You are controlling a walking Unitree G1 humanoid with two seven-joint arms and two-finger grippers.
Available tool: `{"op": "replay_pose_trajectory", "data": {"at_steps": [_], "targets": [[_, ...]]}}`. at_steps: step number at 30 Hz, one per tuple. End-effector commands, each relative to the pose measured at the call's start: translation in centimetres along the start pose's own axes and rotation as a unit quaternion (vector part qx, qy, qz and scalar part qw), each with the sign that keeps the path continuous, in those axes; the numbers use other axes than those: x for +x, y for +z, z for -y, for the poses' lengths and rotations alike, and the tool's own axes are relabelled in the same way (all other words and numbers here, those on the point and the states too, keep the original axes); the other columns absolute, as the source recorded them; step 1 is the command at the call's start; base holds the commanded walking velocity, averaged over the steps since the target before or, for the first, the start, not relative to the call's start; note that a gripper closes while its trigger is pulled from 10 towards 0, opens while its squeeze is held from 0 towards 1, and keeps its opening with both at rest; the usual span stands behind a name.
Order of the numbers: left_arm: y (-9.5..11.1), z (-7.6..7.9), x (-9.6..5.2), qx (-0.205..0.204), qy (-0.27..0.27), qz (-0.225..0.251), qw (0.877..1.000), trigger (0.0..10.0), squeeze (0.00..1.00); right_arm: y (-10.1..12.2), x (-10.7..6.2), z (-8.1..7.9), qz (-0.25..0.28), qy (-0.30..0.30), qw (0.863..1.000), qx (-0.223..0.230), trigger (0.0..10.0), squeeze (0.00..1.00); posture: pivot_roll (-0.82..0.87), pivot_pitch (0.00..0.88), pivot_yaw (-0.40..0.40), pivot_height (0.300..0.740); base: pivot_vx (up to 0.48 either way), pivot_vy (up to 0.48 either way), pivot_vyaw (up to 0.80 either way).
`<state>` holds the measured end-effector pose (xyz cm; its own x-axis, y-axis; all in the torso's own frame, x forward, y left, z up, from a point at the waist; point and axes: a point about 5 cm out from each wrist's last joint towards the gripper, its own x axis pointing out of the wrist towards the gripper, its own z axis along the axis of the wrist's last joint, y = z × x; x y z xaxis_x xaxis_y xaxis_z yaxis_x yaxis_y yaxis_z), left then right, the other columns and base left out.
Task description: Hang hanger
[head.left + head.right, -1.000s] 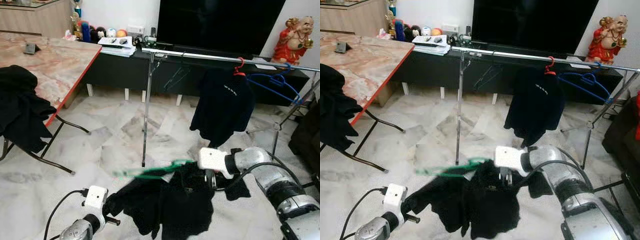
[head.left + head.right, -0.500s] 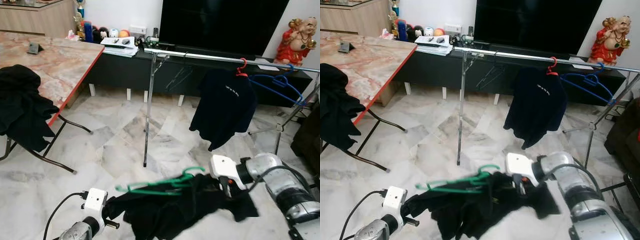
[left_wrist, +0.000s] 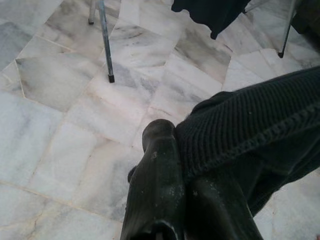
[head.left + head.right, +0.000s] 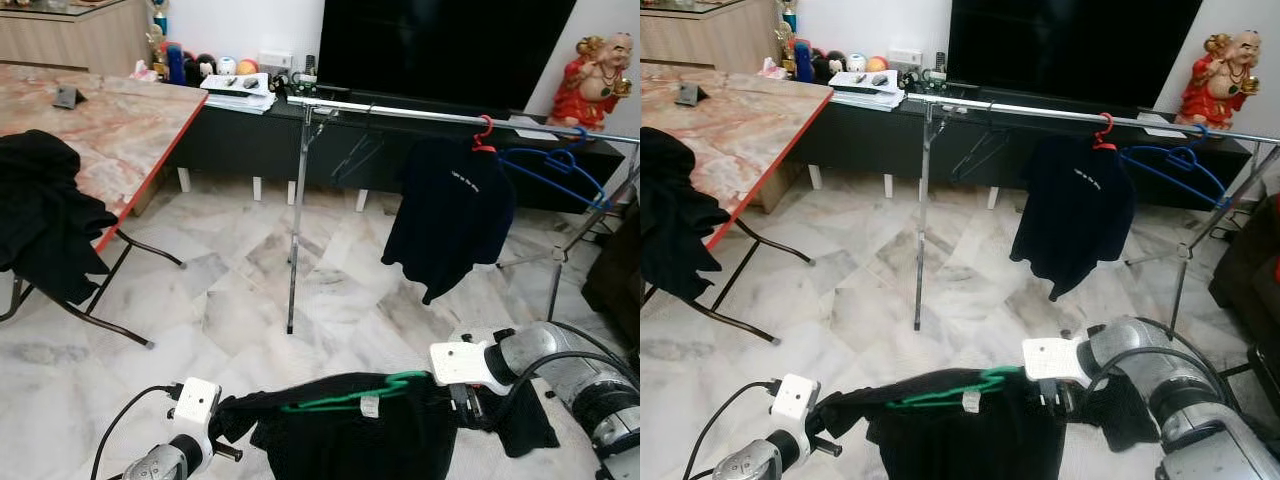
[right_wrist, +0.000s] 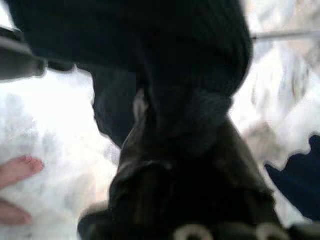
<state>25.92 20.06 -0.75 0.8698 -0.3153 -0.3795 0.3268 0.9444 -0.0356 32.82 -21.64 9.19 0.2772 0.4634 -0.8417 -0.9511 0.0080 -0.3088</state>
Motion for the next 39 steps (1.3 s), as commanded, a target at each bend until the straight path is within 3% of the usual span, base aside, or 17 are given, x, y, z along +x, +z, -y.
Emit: {"op": "replay_pose_trajectory", "data": {"at_steps": [1, 9, 17, 19, 27, 29, 32, 33, 37, 39], "targets": [[-0.6, -0.8, -0.7, 0.0, 0.01, -0.018, 1.0, 0.0, 0.0, -1.2, -1.2, 0.5, -0.032, -0.035, 0.999, 0.009, 0.0, 0.0, 0.05, 0.057, -0.121, 0.74, 0.0, 0.0, 0.0], [0.3, -0.5, -0.4, 0.016, -0.028, -0.006, 0.999, 0.0, 0.0, -0.6, 0.1, 0.4, -0.034, -0.047, 0.998, 0.002, 0.0, 0.0, 0.05, 0.055, -0.118, 0.74, 0.0, 0.0, 0.0], [4.3, 0.5, 0.4, 0.022, -0.106, 0.062, 0.992, 0.0, 0.0, 0.8, 2.1, -0.1, -0.017, -0.047, 0.999, -0.004, 0.0, 0.0, 0.06, 0.053, -0.116, 0.74, 0.0, 0.0, 0.0], [6.7, 1.5, 0.5, 0.032, -0.164, 0.092, 0.982, 0.0, 0.0, 1.7, 2.9, 0.2, -0.019, -0.067, 0.998, -0.008, 0.0, 0.0, 0.06, 0.049, -0.114, 0.74, 0.0, 0.0, 0.0], [9.8, 2.9, 0.0, 0.029, -0.223, 0.137, 0.965, 0.0, 0.0, 3.5, 4.0, 0.8, -0.004, -0.087, 0.996, -0.006, 0.0, 0.0, 0.06, 0.047, -0.115, 0.74, 0.0, 0.0, 0.0], [10.6, 3.9, -0.7, 0.035, -0.265, 0.138, 0.954, 0.0, 0.0, 4.6, 4.3, 2.0, -0.001, -0.144, 0.989, 0.016, 0.0, 0.0, 0.06, 0.043, -0.114, 0.74, 0.0, 0.0, 0.0], [10.8, 4.2, -0.9, 0.036, -0.276, 0.136, 0.951, 0.0, 0.0, 5.0, 4.3, 2.6, 0.002, -0.186, 0.982, 0.04, 0.0, 0.0, 0.07, 0.042, -0.113, 0.74, 0.0, 0.0, 0.0], [10.9, 4.8, -1.0, 0.039, -0.291, 0.132, 0.947, 0.0, 0.0, 5.9, 4.6, 3.2, 0.015, -0.225, 0.971, 0.074, 0.0, 0.0, 0.07, 0.041, -0.112, 0.74, 0.0, 0.0, 0.0], [10.9, 5.2, -1.1, 0.039, -0.302, 0.126, 0.944, 0.0, 0.0, 6.8, 5.0, 3.3, 0.035, -0.234, 0.967, 0.097, 0.0, 0.0, 0.07, 0.038, -0.11, 0.74, 0.0, 0.0, 0.0], [10.6, 6.0, -1.0, 0.045, -0.316, 0.114, 0.941, 0.0, 0.0, 8.8, 5.9, 3.2, 0.098, -0.227, 0.959, 0.138, 0.0, 0.0, 0.07, 0.036, -0.106, 0.74, 0.0, 0.0, 0.0]]}}
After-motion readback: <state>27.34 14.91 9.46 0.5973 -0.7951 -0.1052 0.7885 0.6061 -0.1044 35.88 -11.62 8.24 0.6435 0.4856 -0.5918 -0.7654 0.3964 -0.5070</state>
